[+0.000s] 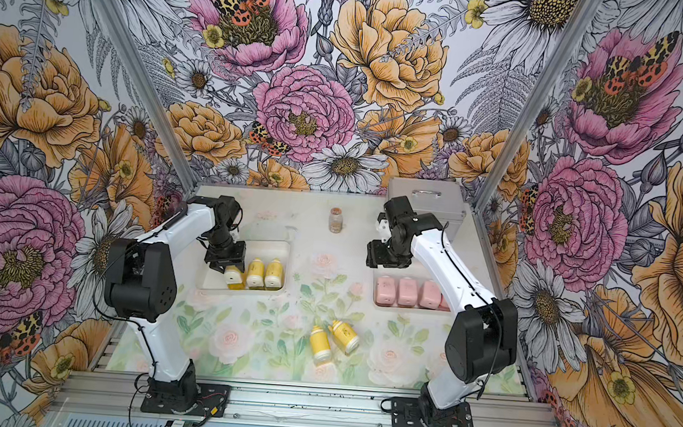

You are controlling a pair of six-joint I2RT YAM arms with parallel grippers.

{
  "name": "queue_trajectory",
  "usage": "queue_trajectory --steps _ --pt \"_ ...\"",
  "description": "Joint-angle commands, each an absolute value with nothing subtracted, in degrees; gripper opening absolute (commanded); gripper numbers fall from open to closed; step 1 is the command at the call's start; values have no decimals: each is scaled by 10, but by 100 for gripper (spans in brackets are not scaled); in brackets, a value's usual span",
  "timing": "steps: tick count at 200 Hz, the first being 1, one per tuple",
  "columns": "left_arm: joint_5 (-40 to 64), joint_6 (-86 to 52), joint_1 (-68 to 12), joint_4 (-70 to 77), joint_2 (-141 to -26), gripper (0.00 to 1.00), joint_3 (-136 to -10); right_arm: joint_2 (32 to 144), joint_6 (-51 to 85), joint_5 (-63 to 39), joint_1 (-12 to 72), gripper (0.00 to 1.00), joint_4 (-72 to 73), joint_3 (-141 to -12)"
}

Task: Place the pencil sharpeners by color into the storage box
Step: Place the pencil sharpener in the storage box.

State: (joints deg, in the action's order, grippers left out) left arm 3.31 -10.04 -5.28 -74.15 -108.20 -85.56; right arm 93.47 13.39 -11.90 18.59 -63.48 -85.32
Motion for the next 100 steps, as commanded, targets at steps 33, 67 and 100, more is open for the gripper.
queue_trajectory --steps 33,67,100 --pt "40 -93 -64 -734 -1094 25 -883 936 123 -120 191 65 -625 -852" --pt "39 -93 -67 -734 -1099 25 -883 937 124 -121 191 65 -624 -852" --pt "37 -93 -67 -733 -1099 25 -880 936 123 -121 191 65 -624 -852"
